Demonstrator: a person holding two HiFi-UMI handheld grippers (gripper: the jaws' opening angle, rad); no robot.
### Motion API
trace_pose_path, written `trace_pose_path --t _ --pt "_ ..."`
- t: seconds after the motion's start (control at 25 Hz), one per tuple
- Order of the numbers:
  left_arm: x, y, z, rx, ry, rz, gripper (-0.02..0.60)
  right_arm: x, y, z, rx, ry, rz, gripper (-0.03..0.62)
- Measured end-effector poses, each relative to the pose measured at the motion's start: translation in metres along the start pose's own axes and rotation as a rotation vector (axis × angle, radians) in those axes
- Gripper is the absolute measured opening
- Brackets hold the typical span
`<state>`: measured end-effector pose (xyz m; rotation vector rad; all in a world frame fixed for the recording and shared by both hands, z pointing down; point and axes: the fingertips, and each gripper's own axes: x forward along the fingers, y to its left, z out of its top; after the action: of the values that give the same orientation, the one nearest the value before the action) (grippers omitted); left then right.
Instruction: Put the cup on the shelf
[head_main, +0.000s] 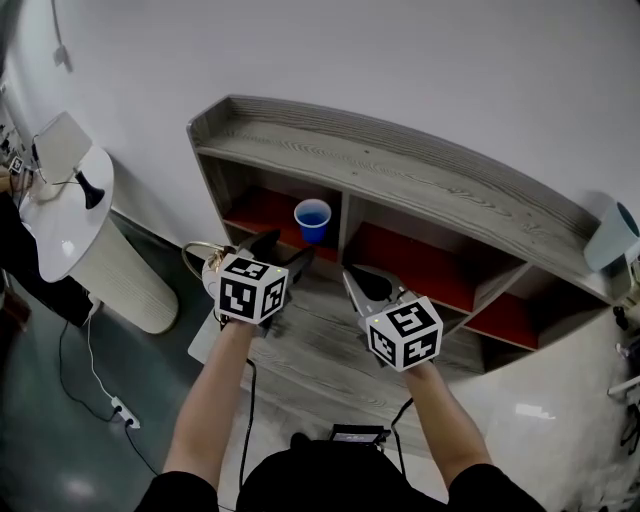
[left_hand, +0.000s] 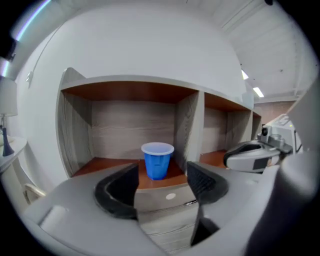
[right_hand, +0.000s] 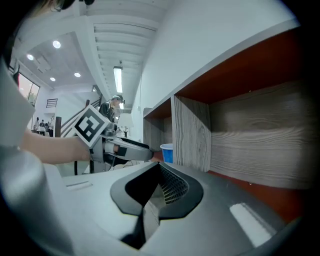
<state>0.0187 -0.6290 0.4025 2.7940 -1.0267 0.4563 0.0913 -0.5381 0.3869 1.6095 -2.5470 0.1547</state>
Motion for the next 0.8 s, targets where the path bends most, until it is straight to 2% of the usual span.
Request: trace_pose_path --t 0.2,0.36,0.48,0.68,0.8 --pt "-0.029 -0.02 -0.014 -0.036 -0.084 -0.06 0.171 -0.007 0.008 -0.015 -0.014 0.029 0.006 0.012" --pt "-0.042 -0.028 -0.035 -0.112 -0.133 -0.085 0.022 -0.013 0.018 -0.023 -0.001 0.024 0.01 0.012" --pt "-0.049 -0.038 -0.048 -0.152 -0.16 -0.114 0.0 -0.017 0.024 -0.029 0.017 0.022 0.008 0.012" --pt "-0.057 -0.062 -0.057 -0.112 -0.178 -0.179 0.0 -0.025 0.026 -0.036 0.025 0.028 -0.001 0.012" --pt "-0.06 -0.075 -0.06 -0.116 -0.193 -0.2 0.0 -0.033 0.024 -0.038 0.026 0.024 -0.003 0.012"
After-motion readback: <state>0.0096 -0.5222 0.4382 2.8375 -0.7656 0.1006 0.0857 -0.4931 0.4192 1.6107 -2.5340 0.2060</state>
